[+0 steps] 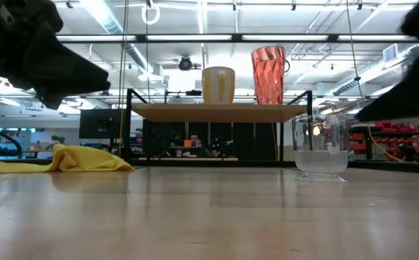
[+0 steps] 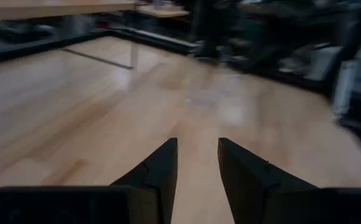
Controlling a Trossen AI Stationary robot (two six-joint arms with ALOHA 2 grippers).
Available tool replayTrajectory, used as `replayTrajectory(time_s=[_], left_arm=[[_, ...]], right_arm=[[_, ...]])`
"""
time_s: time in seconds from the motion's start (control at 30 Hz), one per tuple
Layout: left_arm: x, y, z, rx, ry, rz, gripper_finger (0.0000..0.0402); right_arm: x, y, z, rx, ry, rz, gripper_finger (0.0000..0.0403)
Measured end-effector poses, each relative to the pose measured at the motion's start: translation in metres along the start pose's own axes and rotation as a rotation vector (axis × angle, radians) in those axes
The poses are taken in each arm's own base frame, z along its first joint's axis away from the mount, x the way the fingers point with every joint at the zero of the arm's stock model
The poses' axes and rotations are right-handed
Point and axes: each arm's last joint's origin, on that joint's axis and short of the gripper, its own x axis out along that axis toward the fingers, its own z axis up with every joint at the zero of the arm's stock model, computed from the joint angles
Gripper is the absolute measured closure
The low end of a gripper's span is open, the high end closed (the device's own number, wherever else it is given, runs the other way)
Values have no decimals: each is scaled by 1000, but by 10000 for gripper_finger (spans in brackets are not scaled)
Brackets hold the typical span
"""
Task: Stack small to large cups/mugs on shelf
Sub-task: Put the transparent mug on the shelf
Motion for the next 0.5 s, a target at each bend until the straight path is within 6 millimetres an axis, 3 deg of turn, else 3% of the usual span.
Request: replayTrajectory(time_s=[0.17,0.5], left_arm=[[13,-9,5,49,9,-52,282],[35,-21,9,133,2,-14,275]], right_arm=[[22,-8,8,3,63,-70,399],[24,-15,4,-6,127,-106,399]])
